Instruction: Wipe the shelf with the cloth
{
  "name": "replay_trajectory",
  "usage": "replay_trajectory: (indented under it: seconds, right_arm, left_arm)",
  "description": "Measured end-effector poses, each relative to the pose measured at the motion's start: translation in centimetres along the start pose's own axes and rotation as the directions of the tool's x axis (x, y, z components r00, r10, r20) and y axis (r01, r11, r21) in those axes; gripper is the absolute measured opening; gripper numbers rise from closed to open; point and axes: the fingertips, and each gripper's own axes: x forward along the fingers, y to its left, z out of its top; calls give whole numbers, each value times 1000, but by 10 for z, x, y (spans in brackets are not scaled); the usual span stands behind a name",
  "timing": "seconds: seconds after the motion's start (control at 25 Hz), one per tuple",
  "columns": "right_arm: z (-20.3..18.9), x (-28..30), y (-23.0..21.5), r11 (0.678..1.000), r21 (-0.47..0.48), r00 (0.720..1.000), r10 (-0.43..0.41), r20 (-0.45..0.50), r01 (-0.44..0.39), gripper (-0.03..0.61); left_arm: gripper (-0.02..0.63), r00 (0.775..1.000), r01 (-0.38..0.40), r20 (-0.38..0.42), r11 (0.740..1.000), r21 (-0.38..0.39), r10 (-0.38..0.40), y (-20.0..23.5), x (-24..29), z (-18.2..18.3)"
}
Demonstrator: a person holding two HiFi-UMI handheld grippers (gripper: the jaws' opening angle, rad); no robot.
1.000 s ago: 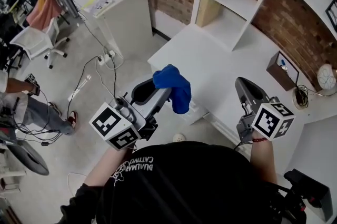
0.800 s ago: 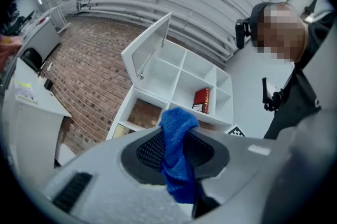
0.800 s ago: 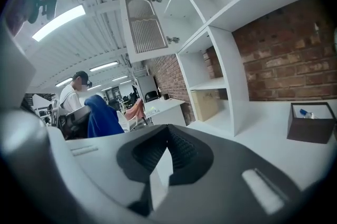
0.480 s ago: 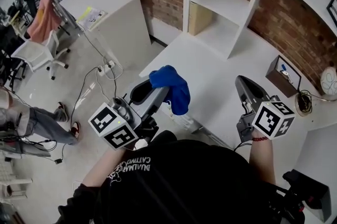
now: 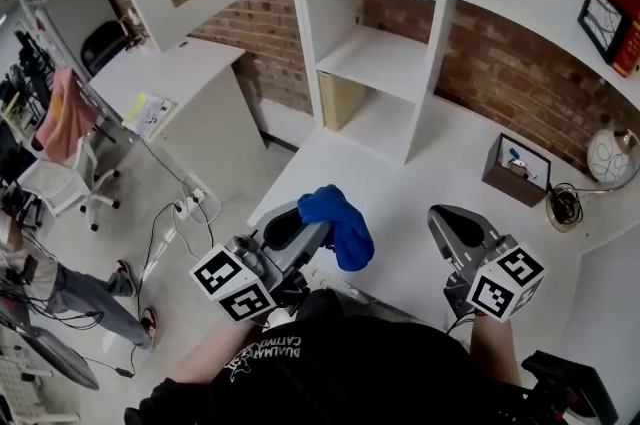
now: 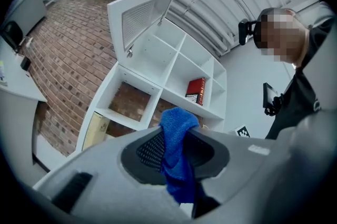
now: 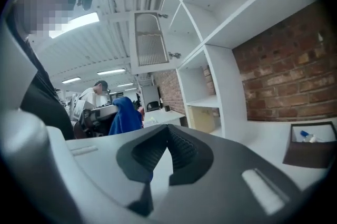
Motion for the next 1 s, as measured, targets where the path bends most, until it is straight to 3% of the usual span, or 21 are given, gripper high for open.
replay_trajectory:
  seconds: [0.08, 0.2, 0.4, 0.52, 0.68, 0.84, 0.92, 1.0]
  right_arm:
    - [0, -3, -13, 998, 28, 999, -50, -12, 50, 9]
    - [9, -6, -19, 997, 48, 998, -61, -3, 61, 9]
    - [34, -5, -41, 981, 42, 981, -192, 26, 191, 9]
    - [44, -9, -53, 958, 98, 960, -277, 48, 271, 9]
    - [54, -19, -62, 925, 109, 926, -371, 66, 363, 9]
    - [59, -38, -66, 887, 129, 887, -455, 83, 443, 9]
    - [59, -49, -65, 869, 139, 869, -488, 83, 475, 9]
    - [62, -55, -61, 869, 138, 868, -489, 84, 476, 9]
  left_arm:
    - [81, 999, 32, -3, 999, -5, -32, 7, 14, 6]
    - [80, 996, 87, 1, 996, -5, -87, 17, 38, 20]
    - [83, 988, 149, 32, 985, 89, -152, 41, 73, 73]
    - [83, 986, 140, 60, 964, 226, -157, 52, 93, 122]
    - [83, 983, 62, 128, 891, 449, -132, 63, 131, 199]
    - [81, 964, 38, 209, 865, 500, -163, 62, 177, 273]
    - [80, 958, 33, 231, 865, 501, -170, 62, 200, 303]
    - [80, 955, 28, 245, 876, 481, -165, 66, 221, 328]
